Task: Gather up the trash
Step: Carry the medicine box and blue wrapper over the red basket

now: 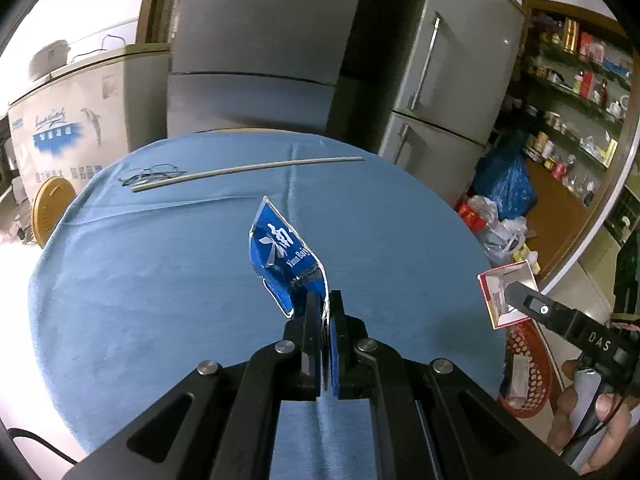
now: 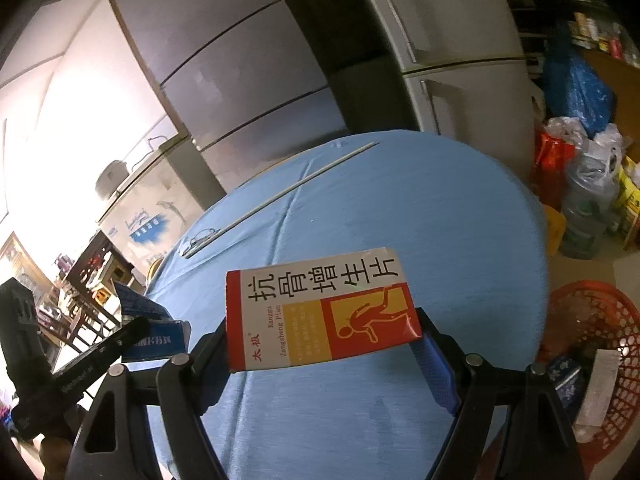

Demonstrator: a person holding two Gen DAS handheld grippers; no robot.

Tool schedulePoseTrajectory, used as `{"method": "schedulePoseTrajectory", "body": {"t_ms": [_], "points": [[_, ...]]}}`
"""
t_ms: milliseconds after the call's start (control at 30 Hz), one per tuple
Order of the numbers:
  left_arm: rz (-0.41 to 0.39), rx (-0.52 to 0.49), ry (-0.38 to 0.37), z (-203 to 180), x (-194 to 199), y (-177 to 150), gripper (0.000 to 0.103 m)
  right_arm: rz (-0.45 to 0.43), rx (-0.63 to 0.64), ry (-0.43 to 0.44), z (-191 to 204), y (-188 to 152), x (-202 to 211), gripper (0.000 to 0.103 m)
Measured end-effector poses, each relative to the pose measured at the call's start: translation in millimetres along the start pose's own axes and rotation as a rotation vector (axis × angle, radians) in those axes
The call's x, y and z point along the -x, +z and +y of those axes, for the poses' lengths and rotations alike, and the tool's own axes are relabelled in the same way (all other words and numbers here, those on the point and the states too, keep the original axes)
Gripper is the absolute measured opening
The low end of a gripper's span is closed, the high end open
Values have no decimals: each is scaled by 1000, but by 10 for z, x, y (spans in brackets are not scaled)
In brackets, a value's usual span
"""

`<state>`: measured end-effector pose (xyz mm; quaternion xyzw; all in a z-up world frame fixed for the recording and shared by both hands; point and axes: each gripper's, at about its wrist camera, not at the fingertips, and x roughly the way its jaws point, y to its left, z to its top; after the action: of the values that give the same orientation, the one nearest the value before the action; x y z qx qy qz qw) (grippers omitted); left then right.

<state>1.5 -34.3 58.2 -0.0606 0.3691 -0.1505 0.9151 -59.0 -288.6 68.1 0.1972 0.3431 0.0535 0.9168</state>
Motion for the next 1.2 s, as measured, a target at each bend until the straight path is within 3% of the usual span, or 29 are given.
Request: {"method": "schedulePoseTrajectory", "body": {"t_ms": [333,700,1200], "points": [[45,-67,-26,-348,-195,37,3,-38,-73,-44,-399,41,180,83],[152,-131,18,-676,-531,-64,3,-43,-166,-93,-908,-59,336,83],[181,-237,-24,-1249,-777,-20,3,-77,-237,-193,-1395,-156,670,83]]}}
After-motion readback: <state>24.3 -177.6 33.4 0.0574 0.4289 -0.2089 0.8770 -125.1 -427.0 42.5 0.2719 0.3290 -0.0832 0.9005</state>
